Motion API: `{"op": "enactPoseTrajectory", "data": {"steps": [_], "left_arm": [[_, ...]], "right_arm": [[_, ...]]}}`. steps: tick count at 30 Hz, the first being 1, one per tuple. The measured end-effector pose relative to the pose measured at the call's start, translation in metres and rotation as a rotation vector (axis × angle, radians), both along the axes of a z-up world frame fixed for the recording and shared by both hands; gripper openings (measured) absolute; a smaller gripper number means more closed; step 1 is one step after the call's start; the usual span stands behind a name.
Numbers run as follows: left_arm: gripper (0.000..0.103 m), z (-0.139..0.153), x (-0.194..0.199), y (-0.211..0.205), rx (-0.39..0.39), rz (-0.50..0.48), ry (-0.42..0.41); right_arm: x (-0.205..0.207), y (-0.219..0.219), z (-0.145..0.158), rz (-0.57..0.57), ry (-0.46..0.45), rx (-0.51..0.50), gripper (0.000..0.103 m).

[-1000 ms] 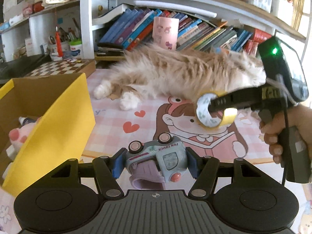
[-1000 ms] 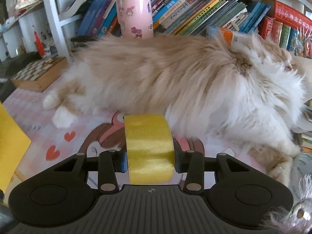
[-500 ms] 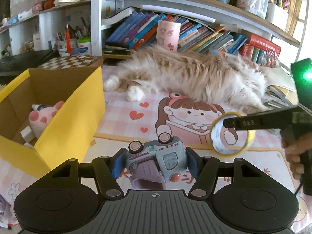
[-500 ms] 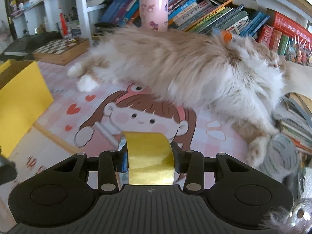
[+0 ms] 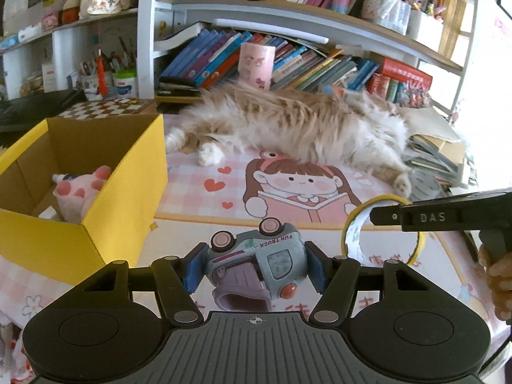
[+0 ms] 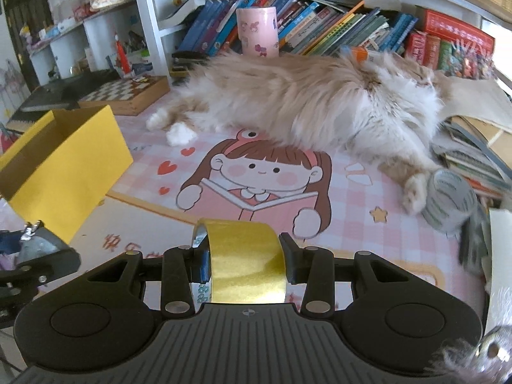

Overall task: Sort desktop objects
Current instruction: 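Lift the toy truck and tape roll off the table, then carry the toy truck and tape roll toward the yellow box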

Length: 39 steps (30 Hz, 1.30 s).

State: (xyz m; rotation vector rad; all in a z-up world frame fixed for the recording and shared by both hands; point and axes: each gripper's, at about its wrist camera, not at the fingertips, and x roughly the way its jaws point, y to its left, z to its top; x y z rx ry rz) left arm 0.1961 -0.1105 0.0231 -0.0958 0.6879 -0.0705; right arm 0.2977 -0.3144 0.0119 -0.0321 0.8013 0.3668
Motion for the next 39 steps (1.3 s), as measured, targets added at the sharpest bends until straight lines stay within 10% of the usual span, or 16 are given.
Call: {"op": "enactPoseTrajectory", "data": {"steps": [39], "left_arm": [[0.063,-0.007,-0.121,0.122,0.001,-0.131,0.029]], "right_arm": [[-0.168,0.133,-0.003,-0.078,0.076,0.054,0.038]]}}
